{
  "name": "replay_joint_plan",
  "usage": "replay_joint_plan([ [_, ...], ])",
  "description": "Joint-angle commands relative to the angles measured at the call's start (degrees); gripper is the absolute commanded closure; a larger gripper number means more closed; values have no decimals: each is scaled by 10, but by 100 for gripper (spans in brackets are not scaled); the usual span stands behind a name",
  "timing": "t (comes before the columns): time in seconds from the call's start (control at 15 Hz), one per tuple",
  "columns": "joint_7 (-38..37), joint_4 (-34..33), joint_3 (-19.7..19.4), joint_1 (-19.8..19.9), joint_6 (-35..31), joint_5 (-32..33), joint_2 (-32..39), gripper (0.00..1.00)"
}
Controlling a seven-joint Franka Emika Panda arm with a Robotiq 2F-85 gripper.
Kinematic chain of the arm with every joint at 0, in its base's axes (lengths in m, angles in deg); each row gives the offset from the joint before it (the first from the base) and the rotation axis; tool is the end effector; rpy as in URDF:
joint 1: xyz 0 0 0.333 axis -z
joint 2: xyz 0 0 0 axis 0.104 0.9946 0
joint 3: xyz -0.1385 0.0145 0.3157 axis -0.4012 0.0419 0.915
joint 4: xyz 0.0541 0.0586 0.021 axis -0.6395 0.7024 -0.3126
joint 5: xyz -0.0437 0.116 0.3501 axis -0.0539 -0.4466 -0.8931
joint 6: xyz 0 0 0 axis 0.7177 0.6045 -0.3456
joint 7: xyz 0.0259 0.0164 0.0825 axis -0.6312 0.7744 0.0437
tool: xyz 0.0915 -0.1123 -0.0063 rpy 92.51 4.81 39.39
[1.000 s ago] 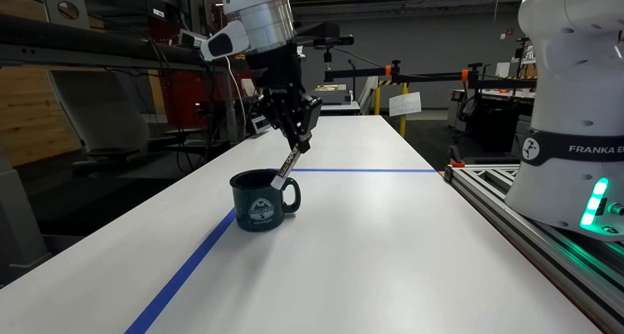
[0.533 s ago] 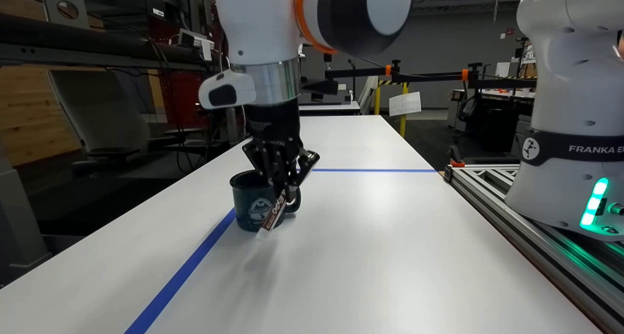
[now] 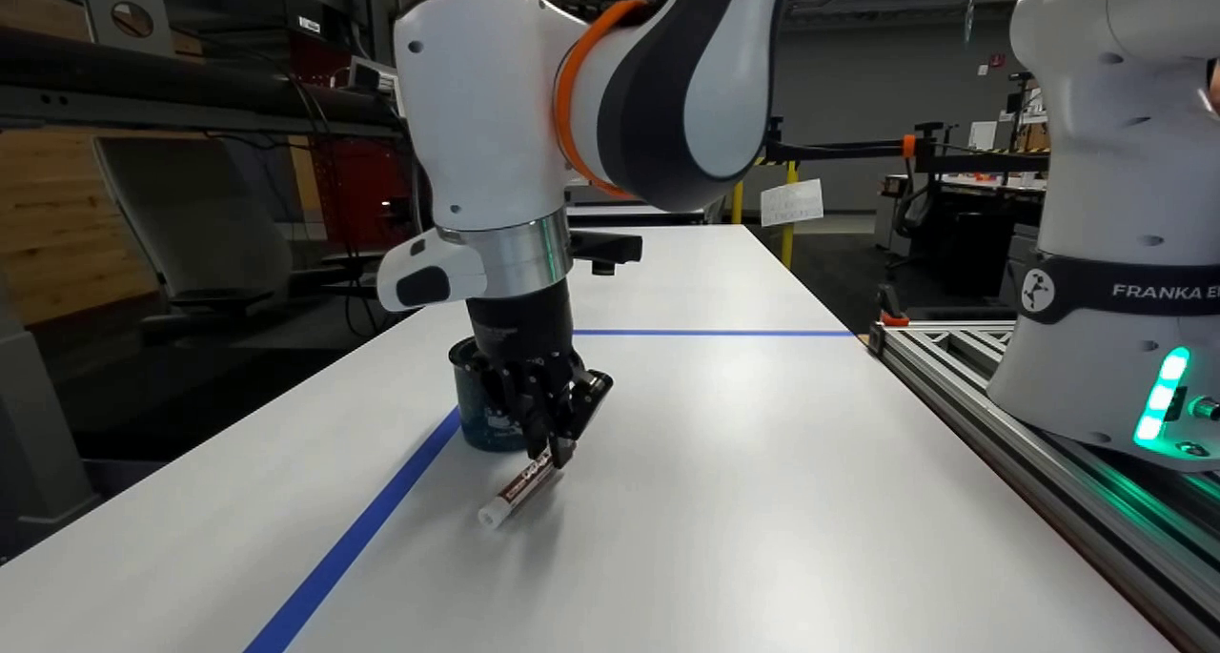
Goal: Remove the marker from the green mug.
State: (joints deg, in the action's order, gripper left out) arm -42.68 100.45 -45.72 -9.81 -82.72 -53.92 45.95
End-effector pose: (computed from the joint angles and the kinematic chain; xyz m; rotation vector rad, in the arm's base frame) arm 0.4825 0.0836 0.1633 2.4302 1.6870 -0.1904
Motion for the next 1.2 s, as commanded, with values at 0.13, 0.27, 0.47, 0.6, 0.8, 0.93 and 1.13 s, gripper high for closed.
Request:
replay_joint_plan([
  [0.13,-3,-27,-5,-14,18,17,-3,26],
  [0.27,2,-30,-2,-18,26,20,-16,10],
  [0.47,2,-31,5,-19,47,3,-47,0],
  [0.6,-21,-32,16,-12,84,-52,-73,0],
  [0.8,-45,-35,20,-3,138,-126,-118,0],
  [0.93,-63,-33,13,2,161,-162,-149,0],
  [1.13,-113,-33,-3,7,184,-183,-179,0],
])
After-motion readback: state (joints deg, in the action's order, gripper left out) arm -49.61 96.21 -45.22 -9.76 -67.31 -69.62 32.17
